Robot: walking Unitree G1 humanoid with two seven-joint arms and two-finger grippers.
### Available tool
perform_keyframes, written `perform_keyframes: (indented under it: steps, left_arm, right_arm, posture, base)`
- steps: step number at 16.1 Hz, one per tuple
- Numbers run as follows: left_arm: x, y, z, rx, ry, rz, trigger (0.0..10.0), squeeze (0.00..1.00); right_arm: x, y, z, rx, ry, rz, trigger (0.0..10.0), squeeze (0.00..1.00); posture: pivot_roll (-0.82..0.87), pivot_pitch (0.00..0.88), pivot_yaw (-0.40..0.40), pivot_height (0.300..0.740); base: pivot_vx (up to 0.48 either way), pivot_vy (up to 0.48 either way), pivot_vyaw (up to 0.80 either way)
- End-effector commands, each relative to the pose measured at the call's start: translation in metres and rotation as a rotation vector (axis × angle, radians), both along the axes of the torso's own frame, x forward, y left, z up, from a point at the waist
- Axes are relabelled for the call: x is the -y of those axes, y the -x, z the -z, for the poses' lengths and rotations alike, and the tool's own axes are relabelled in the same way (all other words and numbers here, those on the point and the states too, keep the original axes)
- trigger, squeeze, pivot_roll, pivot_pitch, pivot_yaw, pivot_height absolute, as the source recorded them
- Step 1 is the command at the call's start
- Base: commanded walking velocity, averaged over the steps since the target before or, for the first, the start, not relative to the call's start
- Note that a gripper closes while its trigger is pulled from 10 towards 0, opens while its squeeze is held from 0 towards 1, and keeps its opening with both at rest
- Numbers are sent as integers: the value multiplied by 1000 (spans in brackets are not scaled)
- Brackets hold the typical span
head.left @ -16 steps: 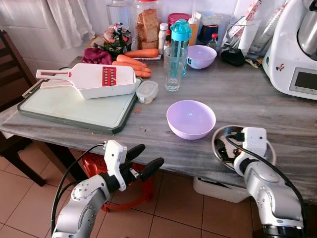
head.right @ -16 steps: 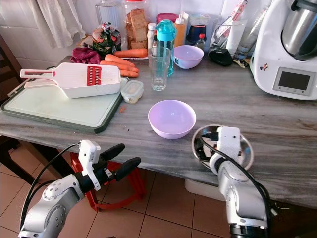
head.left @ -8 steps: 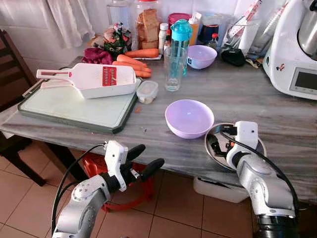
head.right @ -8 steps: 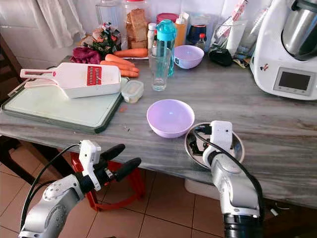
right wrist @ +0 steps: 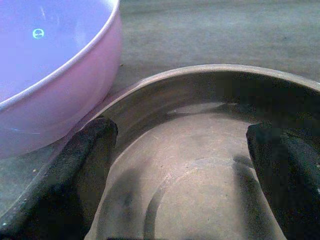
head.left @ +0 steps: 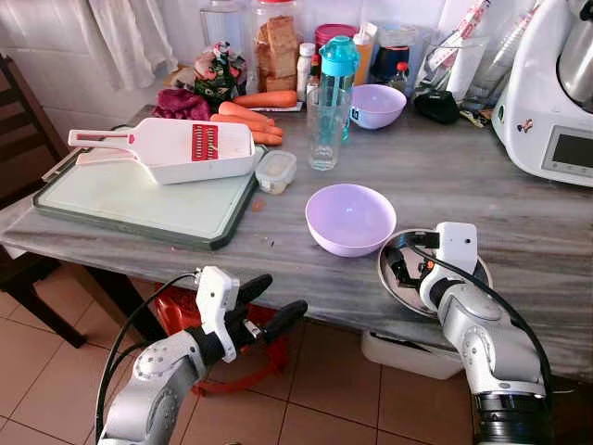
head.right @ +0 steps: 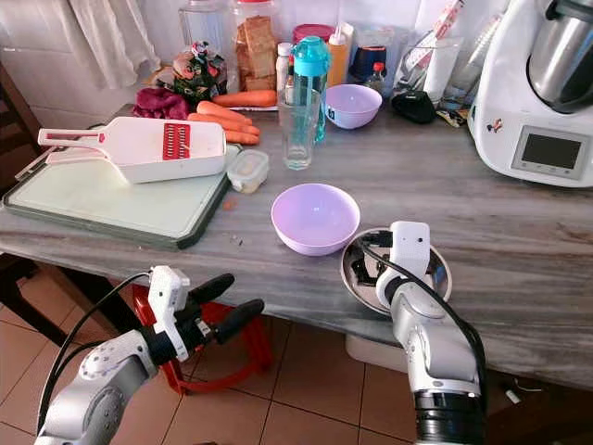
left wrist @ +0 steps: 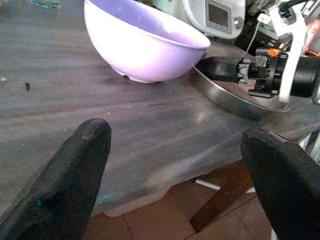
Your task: Setting the table
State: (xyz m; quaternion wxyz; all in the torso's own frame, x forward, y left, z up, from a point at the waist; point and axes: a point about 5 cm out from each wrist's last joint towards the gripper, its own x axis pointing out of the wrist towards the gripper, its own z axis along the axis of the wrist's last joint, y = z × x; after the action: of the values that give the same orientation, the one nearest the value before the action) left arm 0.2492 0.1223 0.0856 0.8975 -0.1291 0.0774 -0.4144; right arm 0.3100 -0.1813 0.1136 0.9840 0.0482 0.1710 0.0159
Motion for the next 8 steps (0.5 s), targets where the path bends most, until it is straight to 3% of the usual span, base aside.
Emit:
perform_keyframes:
  steps: [1,3,6,8]
  left_arm:
    - [1,1,-4,13,-3,22,10000,0]
    - [-2,-1,-7,32,7,-27,10000,0]
    - [-13,-18,-17,110,-4,-226,10000,0]
    - [-24,-29,-19,122,-46,-373,10000,0]
  right_arm:
    - [1,-1,-9,47,-14,4,10000,0]
    - [1,3,-22,138,10,-4,10000,0]
    - [-4,13,-40,272,34,-14,10000,0]
    - [-6,20,-55,421,121,3,10000,0]
  posture:
    - [20,51,-8,740]
    - [15,53,-8,740]
    - [8,50,-5,740]
    - [7,45,-3,740]
  base:
    - [0,0,0]
    - [0,0,0]
    - [0,0,0]
    - [0,0,0]
